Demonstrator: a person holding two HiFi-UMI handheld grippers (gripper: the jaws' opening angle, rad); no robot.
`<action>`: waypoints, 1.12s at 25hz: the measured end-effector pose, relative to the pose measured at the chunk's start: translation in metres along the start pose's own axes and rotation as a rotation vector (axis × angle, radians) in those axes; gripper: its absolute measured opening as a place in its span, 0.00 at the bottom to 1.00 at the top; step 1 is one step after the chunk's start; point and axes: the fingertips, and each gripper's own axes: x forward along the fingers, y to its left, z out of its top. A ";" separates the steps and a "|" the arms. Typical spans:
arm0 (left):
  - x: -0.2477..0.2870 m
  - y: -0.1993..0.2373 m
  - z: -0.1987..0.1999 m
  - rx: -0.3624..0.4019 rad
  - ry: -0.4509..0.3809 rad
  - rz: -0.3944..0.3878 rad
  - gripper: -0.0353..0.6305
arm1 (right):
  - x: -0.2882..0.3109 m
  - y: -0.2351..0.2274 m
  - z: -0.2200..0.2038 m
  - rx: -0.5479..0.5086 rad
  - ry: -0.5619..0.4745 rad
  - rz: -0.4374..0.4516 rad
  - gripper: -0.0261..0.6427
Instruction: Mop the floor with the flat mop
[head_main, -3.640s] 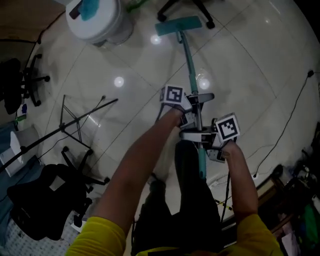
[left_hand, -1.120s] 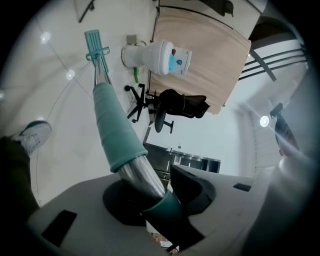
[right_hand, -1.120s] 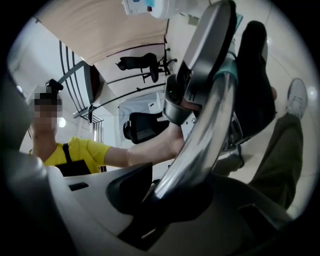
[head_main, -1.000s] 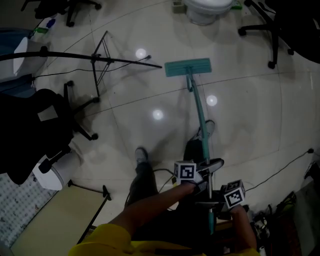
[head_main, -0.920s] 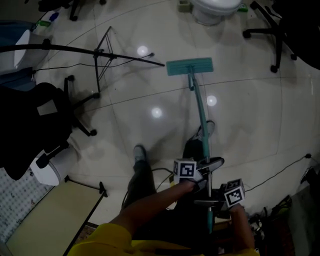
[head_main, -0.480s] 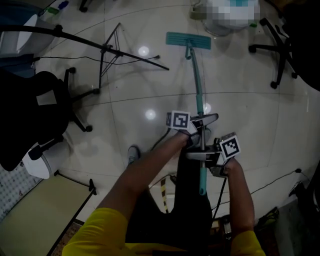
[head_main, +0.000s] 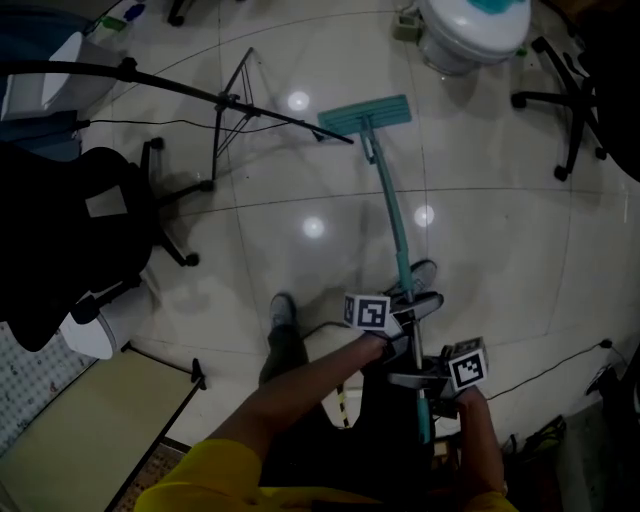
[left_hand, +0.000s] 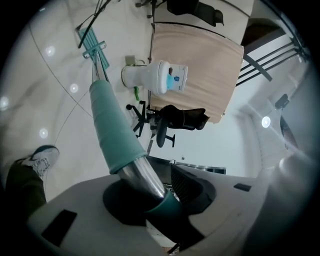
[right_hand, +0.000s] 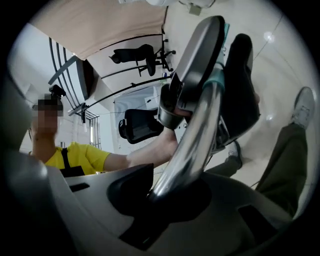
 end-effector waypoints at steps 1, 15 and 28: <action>0.000 0.002 -0.002 -0.007 -0.017 -0.004 0.28 | -0.002 -0.001 -0.002 -0.007 0.005 -0.010 0.18; 0.020 0.001 0.271 0.151 0.011 0.036 0.29 | 0.031 0.003 0.269 -0.116 -0.199 0.186 0.16; -0.045 0.021 0.043 0.033 -0.001 0.058 0.25 | 0.058 -0.029 0.018 -0.107 0.155 -0.152 0.20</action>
